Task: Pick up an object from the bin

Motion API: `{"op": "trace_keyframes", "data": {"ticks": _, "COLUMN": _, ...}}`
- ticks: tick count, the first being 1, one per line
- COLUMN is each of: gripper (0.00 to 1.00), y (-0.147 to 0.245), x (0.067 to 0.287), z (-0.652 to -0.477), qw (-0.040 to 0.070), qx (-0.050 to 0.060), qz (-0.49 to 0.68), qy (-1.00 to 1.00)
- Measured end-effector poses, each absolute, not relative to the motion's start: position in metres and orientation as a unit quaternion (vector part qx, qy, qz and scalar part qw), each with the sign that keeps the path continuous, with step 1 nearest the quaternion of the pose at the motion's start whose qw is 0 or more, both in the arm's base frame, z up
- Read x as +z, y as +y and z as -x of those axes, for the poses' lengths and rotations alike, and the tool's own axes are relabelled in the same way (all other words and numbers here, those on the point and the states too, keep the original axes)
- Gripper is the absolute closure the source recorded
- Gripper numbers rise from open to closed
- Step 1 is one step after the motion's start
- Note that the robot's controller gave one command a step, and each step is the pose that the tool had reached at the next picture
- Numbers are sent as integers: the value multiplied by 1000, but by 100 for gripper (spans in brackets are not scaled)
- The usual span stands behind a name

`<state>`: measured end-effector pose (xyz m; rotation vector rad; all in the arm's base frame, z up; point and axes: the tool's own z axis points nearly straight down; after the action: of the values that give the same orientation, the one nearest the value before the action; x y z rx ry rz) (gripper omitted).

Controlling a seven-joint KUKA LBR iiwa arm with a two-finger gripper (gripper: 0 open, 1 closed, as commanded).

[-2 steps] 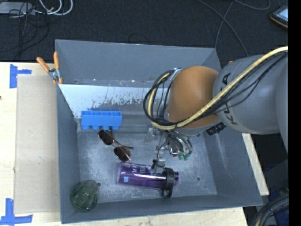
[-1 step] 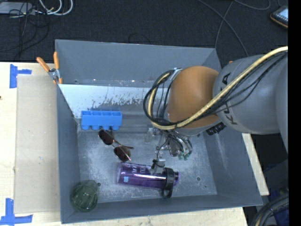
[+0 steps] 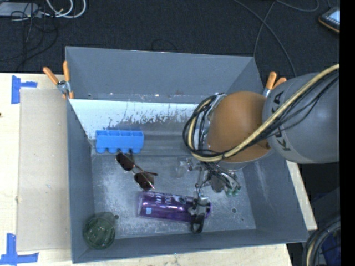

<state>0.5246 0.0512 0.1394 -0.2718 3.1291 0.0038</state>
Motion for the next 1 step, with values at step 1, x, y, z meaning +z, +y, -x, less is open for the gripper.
{"op": "trace_keyframes", "data": {"ticks": 1, "gripper": 0, "y": 48, "x": 133, "z": -525, "qw": -2, "qx": -1, "qz": 98, "qy": 995}}
